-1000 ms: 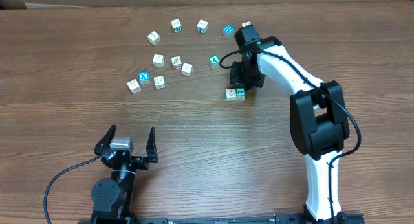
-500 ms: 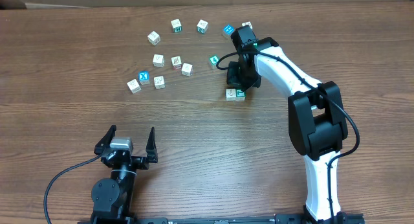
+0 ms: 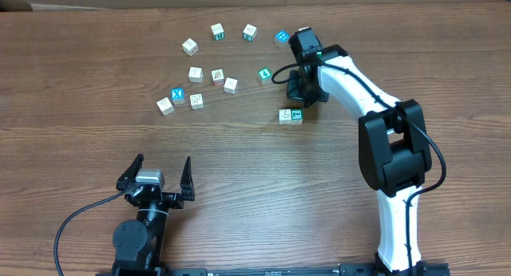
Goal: Form a horizontal line
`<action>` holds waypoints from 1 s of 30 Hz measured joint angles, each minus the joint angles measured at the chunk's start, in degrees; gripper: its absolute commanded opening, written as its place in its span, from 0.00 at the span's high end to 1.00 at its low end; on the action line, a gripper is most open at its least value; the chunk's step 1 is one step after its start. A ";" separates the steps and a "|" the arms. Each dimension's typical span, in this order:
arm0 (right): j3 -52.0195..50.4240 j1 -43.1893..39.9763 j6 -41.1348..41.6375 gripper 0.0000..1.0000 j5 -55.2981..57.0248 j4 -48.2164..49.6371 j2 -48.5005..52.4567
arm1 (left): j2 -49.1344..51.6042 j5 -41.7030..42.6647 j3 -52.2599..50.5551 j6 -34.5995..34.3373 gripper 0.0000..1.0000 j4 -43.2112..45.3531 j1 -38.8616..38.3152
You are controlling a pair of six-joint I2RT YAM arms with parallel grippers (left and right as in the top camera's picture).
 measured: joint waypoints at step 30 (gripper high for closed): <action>-0.02 -4.50 5.95 0.74 0.17 1.22 0.00 | 0.00 0.00 0.02 0.00 0.01 0.00 0.00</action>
